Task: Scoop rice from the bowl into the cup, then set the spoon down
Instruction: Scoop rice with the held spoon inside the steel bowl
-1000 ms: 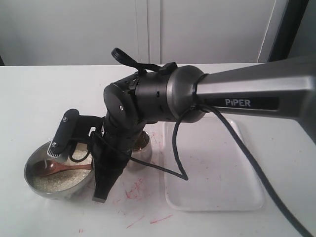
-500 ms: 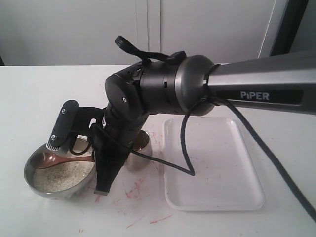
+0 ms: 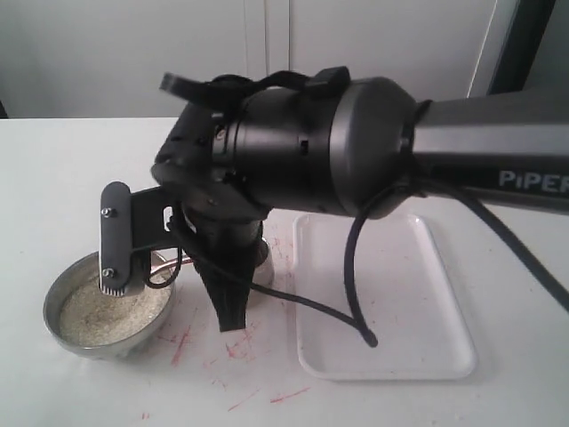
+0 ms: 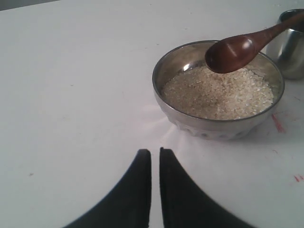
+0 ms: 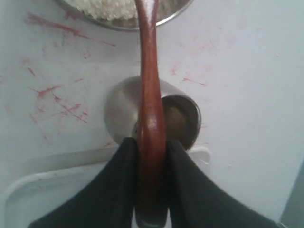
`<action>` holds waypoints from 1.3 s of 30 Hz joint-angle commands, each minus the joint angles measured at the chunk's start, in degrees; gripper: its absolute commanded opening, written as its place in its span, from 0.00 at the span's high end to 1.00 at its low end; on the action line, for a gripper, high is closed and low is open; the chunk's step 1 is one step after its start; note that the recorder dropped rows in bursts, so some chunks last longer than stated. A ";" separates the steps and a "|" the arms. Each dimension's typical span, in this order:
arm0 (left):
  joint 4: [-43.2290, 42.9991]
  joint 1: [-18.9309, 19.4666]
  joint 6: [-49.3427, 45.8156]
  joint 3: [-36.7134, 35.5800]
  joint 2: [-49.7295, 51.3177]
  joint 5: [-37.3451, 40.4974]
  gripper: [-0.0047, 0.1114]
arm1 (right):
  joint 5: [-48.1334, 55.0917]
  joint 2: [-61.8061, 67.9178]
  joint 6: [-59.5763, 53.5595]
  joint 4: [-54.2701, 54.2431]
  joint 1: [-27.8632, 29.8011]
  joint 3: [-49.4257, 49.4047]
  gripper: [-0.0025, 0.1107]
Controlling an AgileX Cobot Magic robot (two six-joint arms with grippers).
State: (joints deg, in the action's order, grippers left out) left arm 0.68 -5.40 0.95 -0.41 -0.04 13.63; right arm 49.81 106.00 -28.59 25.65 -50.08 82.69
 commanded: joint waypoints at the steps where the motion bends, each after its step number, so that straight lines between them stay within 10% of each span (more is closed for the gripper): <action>1: 0.54 0.09 0.11 0.41 0.04 -0.05 0.84 | 2.20 -0.63 3.54 10.28 -3.53 0.24 0.96; 20: 0.54 0.09 0.11 0.41 0.04 -0.05 0.84 | 11.77 3.88 7.89 33.18 -11.54 0.24 0.96; 39: 0.54 0.09 0.11 0.41 0.04 -0.05 0.84 | 9.39 6.80 12.43 29.98 -11.54 0.14 0.96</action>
State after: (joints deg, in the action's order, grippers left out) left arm 0.68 -5.40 0.95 -0.41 -0.04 13.63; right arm 59.41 112.68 -17.26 56.13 -61.35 82.69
